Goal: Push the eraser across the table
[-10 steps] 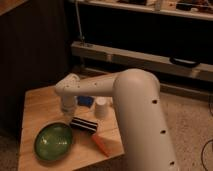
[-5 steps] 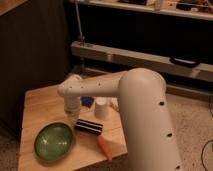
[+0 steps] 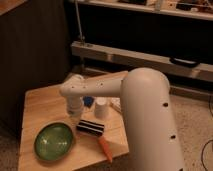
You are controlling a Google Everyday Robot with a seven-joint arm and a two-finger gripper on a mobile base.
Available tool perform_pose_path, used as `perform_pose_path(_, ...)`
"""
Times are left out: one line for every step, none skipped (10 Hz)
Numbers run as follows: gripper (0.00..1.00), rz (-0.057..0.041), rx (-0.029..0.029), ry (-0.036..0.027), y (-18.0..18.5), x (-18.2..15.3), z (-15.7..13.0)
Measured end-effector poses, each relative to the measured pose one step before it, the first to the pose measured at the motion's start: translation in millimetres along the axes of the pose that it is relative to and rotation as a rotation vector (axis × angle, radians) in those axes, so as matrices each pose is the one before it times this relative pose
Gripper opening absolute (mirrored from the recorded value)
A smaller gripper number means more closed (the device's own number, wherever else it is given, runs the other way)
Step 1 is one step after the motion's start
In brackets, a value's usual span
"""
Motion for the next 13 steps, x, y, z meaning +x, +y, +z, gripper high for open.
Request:
perform_pose_path(0.02,0.00197,-0.00212,-0.00401,0.62,-2.42,-0.71)
perform_pose_path(0.02,0.00054,-0.00084,-0.00194,0.14,-0.93,-0.21)
perform_pose_path(0.02,0.00109,-0.00184,-0.00435,0.69,-1.97,-0.82)
perform_pose_path(0.02,-0.00017,-0.00120,-0.00088,0.18,-0.03,-0.62)
perform_pose_path(0.02,0.00123,-0.00135,0.00095,0.43,-0.13,-0.95)
perform_pose_path(0.02,0.00124,-0.00181,0.00238,0.61,-0.20,-1.17)
perform_pose_path(0.02,0.00020,-0.00290,0.01106,1.10,3.94,-1.37)
perform_pose_path(0.02,-0.00179,-0.00169,0.01821,0.82,9.33,-0.82)
perform_pose_path(0.02,-0.00463,-0.00063,0.01301,-0.47,8.52,-0.25)
perform_pose_path(0.02,-0.01001,0.00086,0.02139,-0.85,13.90,0.57)
perform_pose_path(0.02,-0.00645,0.00206,0.00966,-0.96,7.03,1.20)
perform_pose_path(0.02,-0.00566,0.00316,0.00647,-1.94,3.45,2.38)
perform_pose_path(0.02,-0.00514,0.00306,0.00331,-2.09,0.26,3.04)
